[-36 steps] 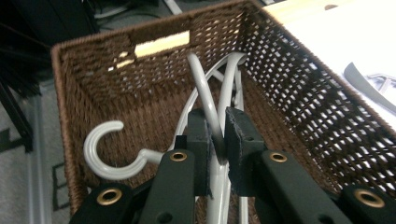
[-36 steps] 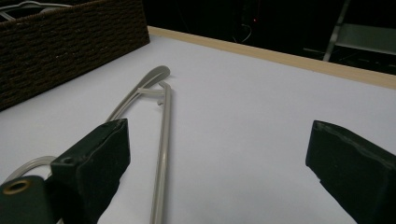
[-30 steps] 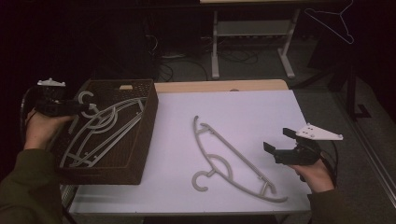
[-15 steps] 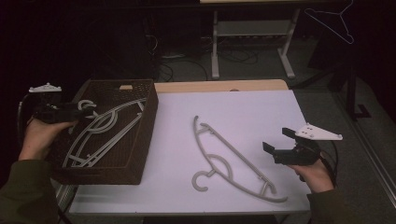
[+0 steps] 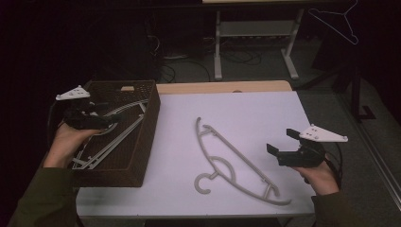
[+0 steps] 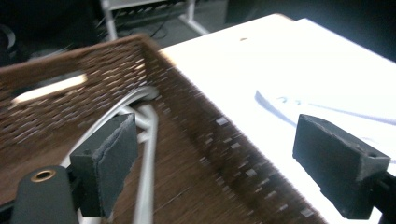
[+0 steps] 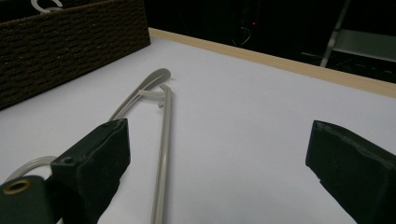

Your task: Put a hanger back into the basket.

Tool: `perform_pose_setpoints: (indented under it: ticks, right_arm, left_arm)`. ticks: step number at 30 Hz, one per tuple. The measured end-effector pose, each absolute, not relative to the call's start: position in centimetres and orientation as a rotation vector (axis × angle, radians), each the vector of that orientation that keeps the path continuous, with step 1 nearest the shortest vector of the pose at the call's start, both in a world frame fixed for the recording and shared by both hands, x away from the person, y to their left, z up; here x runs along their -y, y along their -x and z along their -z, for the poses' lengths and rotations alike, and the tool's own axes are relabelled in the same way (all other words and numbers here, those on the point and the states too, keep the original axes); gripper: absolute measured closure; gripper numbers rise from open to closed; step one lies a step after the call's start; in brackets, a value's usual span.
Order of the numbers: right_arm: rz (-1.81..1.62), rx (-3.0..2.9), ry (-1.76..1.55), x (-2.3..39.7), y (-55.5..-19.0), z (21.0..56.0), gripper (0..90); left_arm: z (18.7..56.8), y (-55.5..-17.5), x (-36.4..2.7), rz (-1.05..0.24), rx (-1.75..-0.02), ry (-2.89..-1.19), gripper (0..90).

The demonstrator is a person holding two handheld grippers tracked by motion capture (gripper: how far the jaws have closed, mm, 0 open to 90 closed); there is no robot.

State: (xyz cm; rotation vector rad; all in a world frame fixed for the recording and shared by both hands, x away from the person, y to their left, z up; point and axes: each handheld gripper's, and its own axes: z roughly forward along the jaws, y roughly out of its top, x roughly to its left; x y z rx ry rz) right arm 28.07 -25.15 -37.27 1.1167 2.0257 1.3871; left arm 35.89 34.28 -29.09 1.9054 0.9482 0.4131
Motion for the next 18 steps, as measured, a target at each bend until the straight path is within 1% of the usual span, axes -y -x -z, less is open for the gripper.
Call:
perform_pose_setpoints:
  ticks: [14,18]
  right_arm:
    - [-1.359,-2.072,-1.101,24.6,-27.8,37.3,7.0]
    - [-1.329,-2.116,-1.093,24.3,-27.4,37.3,9.5]
  left_arm:
    - [30.7,-34.4,-26.2,-0.305,-0.775,-1.901,13.7]
    - [31.4,-33.9,-23.9,-0.284,-0.74,-1.896,13.7]
